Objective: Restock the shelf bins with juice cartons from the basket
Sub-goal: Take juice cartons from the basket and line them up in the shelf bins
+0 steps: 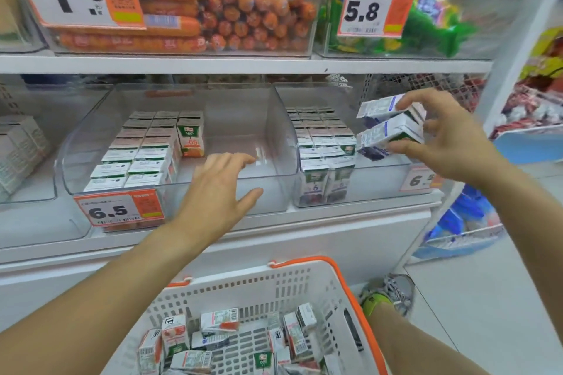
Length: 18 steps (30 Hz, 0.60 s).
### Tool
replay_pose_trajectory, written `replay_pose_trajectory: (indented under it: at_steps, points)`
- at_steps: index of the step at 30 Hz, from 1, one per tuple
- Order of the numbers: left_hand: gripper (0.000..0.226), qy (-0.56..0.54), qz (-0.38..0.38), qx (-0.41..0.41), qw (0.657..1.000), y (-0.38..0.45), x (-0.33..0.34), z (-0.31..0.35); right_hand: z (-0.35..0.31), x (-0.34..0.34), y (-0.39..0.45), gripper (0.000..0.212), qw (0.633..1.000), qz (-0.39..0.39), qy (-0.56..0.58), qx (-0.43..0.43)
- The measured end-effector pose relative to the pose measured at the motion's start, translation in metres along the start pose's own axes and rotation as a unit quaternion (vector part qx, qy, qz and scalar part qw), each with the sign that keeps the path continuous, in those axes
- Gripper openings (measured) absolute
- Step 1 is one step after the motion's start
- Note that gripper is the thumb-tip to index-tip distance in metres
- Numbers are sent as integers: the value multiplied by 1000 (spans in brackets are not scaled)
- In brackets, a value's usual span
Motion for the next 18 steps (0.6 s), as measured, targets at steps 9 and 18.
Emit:
replay_pose_trajectory:
  at_steps: [9, 18]
  points:
    - [10, 42, 24, 16, 999, -5, 12, -4, -1, 12, 59, 56, 941, -240, -234, -44]
    - [11, 67, 36, 23, 997, -5, 15, -4, 10, 45, 69, 54, 894, -352, -275, -30]
Point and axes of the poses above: each hand's wrist, its own y-axis towards the middle knuckle, its own x-axis out of the palm, z = x × y, the point moved 3 cm from there along y, towards the middle knuckle, and after that the axes turned 6 degrees about z, right-handed, at the moved point
